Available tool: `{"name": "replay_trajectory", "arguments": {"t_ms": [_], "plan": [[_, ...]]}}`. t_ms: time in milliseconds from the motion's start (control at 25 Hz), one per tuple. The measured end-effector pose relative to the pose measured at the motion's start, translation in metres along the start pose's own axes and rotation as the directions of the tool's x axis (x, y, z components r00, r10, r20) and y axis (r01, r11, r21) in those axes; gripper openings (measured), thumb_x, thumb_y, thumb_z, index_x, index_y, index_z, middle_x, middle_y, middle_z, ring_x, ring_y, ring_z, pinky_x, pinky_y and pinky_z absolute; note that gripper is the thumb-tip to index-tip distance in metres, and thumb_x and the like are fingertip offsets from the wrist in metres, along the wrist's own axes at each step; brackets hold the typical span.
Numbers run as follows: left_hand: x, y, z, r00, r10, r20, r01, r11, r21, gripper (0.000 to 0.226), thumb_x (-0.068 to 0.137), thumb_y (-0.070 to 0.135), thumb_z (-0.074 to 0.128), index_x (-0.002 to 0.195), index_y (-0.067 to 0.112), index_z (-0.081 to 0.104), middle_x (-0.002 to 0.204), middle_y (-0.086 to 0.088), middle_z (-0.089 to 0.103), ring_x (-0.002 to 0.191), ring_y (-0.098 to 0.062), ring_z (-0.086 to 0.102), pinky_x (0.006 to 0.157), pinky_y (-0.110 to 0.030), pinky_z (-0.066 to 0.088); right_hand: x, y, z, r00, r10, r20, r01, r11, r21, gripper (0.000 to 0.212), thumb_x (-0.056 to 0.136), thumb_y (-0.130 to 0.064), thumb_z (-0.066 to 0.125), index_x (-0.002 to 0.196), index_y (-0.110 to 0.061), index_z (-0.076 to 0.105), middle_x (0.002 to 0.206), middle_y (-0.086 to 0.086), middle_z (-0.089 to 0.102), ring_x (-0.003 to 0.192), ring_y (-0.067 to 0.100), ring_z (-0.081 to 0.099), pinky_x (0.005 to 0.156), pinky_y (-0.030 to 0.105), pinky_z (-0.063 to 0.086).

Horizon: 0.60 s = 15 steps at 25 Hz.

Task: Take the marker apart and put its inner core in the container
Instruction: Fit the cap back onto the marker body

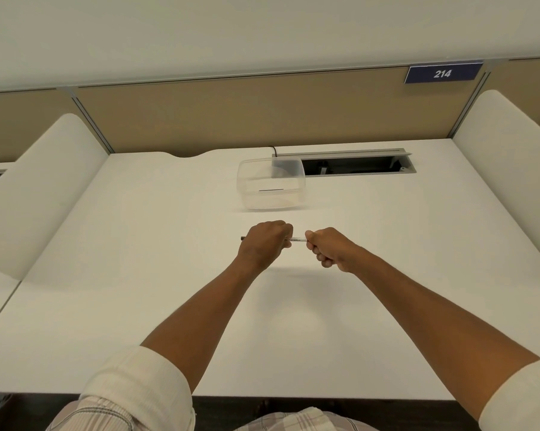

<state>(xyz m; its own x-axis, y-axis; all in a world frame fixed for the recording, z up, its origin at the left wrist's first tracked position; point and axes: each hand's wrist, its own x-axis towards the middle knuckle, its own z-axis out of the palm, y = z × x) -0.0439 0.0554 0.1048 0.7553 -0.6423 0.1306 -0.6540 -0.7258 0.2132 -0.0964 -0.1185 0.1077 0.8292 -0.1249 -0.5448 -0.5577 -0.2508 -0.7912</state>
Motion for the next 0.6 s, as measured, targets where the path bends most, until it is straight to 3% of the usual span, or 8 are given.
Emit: {"name": "replay_trajectory", "arguments": {"t_ms": [80,160,320,400,600], "plan": [[0.005,-0.003,-0.003,1.0,-0.008,0.013,0.009,1.0,-0.023,0.004,0.089,0.017,0.065,0.087,0.013,0.064,0.081,-0.002,0.065,0.071,-0.029,0.057,0.057,-0.032,0.039,-0.001,0.002,-0.003,0.96,-0.269,-0.081,0.233,0.923,-0.305,0.035,0.098,-0.028,0.048,0.071,-0.01,0.061,0.064,0.004,0.052,0.053,0.021,0.046,0.049,0.028,0.038],[0.009,-0.007,-0.006,0.998,0.003,0.055,-0.003,1.0,-0.012,0.008,0.092,0.021,0.062,0.093,0.015,0.068,0.083,-0.002,0.067,0.074,-0.028,0.058,0.06,-0.034,0.042,0.001,0.007,-0.009,0.876,-0.479,-0.045,0.395,0.769,-0.502,0.029,0.096,-0.027,0.054,0.075,-0.009,0.063,0.069,0.003,0.059,0.062,0.023,0.05,0.059,0.035,0.04],[0.01,-0.011,-0.004,0.997,0.018,0.075,-0.015,0.999,-0.046,0.011,0.093,0.023,0.06,0.094,0.017,0.069,0.081,-0.004,0.068,0.075,-0.027,0.056,0.062,-0.035,0.043,0.005,0.009,-0.014,0.798,-0.602,0.025,0.439,0.553,-0.708,0.021,0.094,-0.03,0.058,0.078,-0.017,0.059,0.071,-0.006,0.055,0.07,0.021,0.051,0.062,0.037,0.042],[0.01,-0.01,-0.004,0.997,0.001,0.078,0.004,0.998,-0.067,0.01,0.091,0.024,0.063,0.094,0.017,0.07,0.081,-0.003,0.069,0.075,-0.026,0.057,0.063,-0.035,0.045,0.007,0.01,-0.013,0.791,-0.612,0.006,0.427,0.546,-0.721,0.022,0.095,-0.03,0.057,0.077,-0.017,0.06,0.069,-0.006,0.055,0.069,0.023,0.051,0.061,0.036,0.041],[0.011,-0.012,-0.001,0.995,-0.046,0.089,0.052,0.996,-0.071,0.01,0.086,0.025,0.069,0.091,0.017,0.069,0.081,-0.002,0.069,0.076,-0.025,0.057,0.061,-0.033,0.04,0.009,0.003,-0.009,0.839,-0.543,-0.039,0.402,0.666,-0.628,0.031,0.096,-0.025,0.054,0.074,-0.005,0.064,0.07,0.01,0.067,0.069,0.03,0.059,0.063,0.04,0.047]]}}
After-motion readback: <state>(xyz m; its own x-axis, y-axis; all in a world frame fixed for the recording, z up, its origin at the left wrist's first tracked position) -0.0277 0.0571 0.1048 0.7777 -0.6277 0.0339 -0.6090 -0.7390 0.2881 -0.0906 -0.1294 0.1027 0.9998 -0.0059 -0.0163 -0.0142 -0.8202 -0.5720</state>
